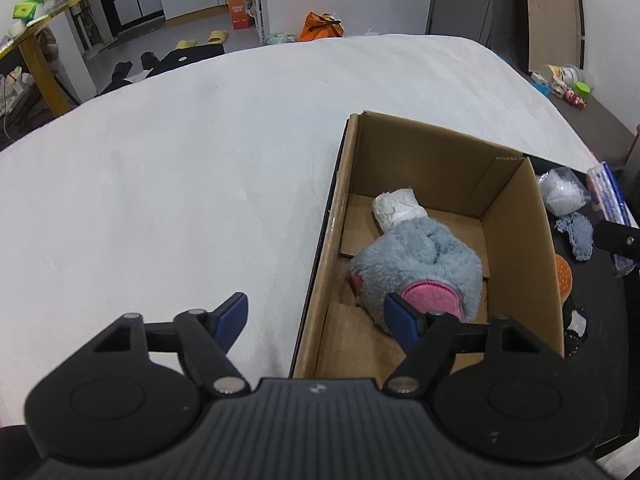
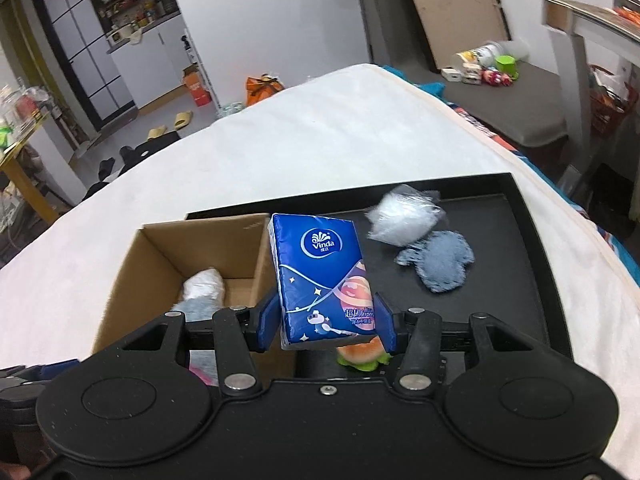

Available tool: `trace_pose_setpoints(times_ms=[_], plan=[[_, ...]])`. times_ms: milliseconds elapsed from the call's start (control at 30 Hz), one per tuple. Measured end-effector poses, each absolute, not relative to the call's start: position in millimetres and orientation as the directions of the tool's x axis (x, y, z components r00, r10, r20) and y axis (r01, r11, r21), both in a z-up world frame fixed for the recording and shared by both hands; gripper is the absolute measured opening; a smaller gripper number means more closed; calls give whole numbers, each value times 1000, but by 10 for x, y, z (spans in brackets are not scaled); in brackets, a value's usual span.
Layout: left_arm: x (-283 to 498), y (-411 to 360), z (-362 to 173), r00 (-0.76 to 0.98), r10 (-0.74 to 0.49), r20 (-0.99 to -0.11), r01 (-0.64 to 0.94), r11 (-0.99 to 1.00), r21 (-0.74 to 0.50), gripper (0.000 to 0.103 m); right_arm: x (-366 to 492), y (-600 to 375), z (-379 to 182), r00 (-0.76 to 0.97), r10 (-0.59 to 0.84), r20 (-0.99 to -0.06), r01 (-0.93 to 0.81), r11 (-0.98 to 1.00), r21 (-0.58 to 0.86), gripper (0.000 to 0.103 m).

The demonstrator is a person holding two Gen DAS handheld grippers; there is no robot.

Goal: Organize soft objects
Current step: 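Carry the tissue pack with the right tool into the box and release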

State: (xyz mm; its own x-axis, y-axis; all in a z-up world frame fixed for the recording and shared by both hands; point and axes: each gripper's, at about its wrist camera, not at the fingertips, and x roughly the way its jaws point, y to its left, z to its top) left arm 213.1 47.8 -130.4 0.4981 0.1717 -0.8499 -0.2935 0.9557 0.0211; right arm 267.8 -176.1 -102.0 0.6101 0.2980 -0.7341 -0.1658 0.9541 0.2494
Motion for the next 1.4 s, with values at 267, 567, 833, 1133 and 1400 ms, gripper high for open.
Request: trace_pose_setpoints(times_ms=[267,567,833,1133,1400], plan=[[2158,566,-1345,494,142,-858,-311,950,-22,47,2658,-1457,-913,608,314,-730,-230,949,217,48],[2167,664,-1420,472,108,-875,-327,943,-60,14,2647,-1088,-861,593,338,-731,-308,934,182,48],[2155,715,-1430,477,77,-875,-325,941,-94,12,2633,-851,-815,609,358,-707,-346,923,169,55],[2145,781,-1438,481,50,-876,-314,942,-119,13,2651,-912,-853,615,325,-718,-310,937,159,58],[2164,710,-1397,480,72,-874,-296,951,-85,15,2529,-1213,-862,625,300,-720,-258,951,172,58]])
